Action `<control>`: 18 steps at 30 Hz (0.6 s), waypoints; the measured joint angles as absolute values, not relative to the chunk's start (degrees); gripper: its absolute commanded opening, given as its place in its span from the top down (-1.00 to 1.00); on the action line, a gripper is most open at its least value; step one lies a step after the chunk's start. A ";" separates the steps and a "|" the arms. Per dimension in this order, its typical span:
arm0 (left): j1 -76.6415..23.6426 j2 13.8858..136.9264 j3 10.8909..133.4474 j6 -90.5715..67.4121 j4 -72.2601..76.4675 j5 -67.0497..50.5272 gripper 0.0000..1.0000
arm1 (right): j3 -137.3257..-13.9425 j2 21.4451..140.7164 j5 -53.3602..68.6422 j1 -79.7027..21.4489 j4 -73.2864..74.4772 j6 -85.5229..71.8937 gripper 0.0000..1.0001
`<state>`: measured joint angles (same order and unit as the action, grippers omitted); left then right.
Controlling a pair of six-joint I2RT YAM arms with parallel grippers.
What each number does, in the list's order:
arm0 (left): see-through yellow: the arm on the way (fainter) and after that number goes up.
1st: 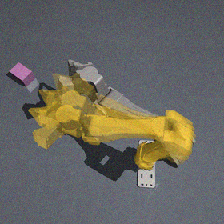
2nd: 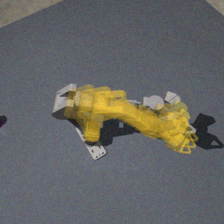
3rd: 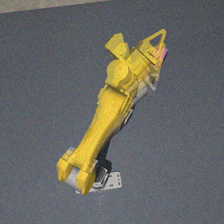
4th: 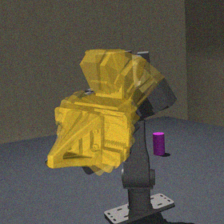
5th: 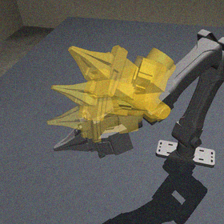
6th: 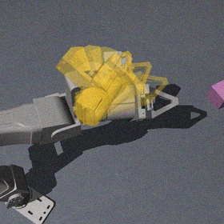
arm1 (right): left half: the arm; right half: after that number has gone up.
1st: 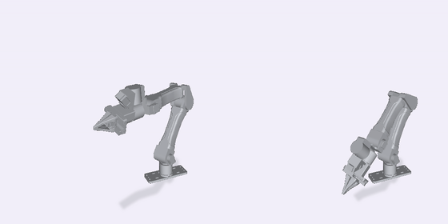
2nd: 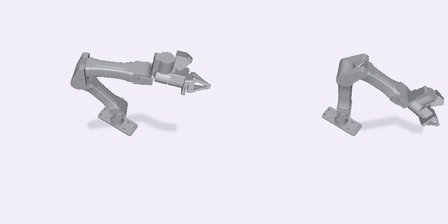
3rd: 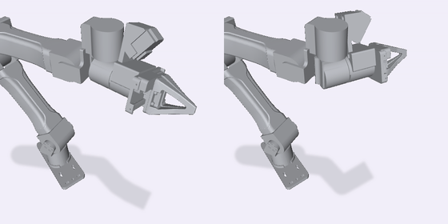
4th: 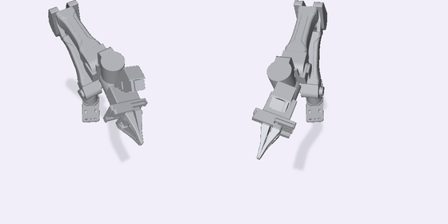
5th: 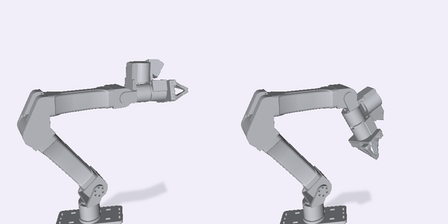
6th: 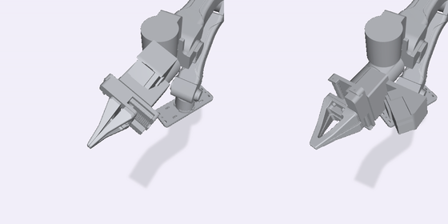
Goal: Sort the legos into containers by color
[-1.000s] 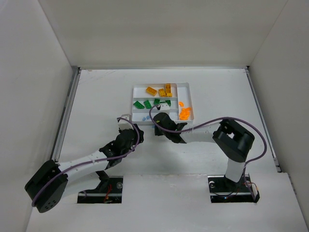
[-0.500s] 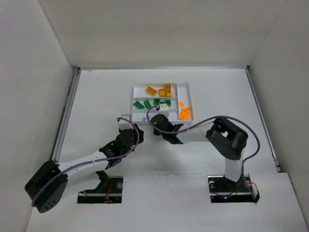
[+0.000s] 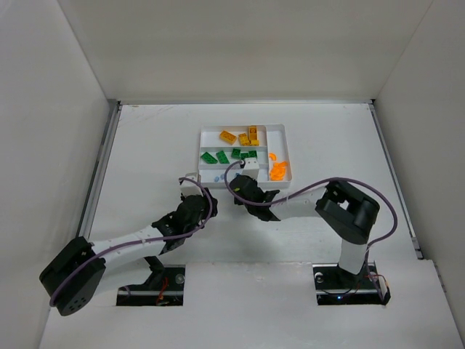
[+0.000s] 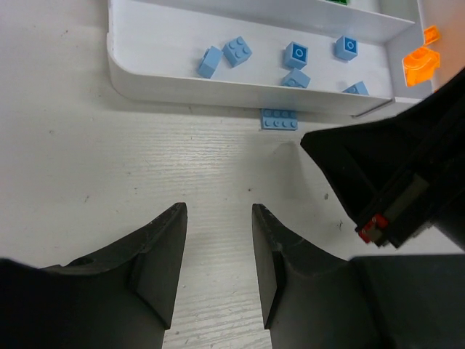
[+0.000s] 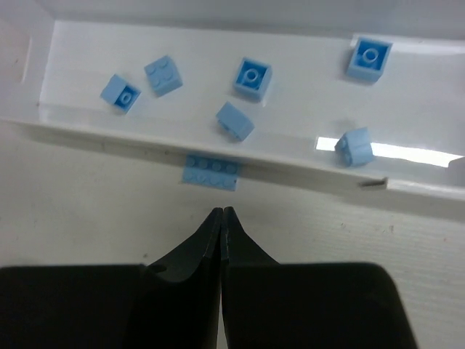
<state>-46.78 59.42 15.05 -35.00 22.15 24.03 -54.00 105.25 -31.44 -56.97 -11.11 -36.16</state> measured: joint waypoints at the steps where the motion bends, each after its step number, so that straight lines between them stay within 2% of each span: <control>1: -46.81 59.40 15.05 -35.00 22.28 24.03 0.24 | -54.26 105.62 -31.66 -56.40 -11.57 -36.14 0.91; 18: -46.87 59.40 15.05 -35.00 22.87 24.05 0.24 | -55.88 109.23 -32.45 -54.54 -15.53 -36.01 0.91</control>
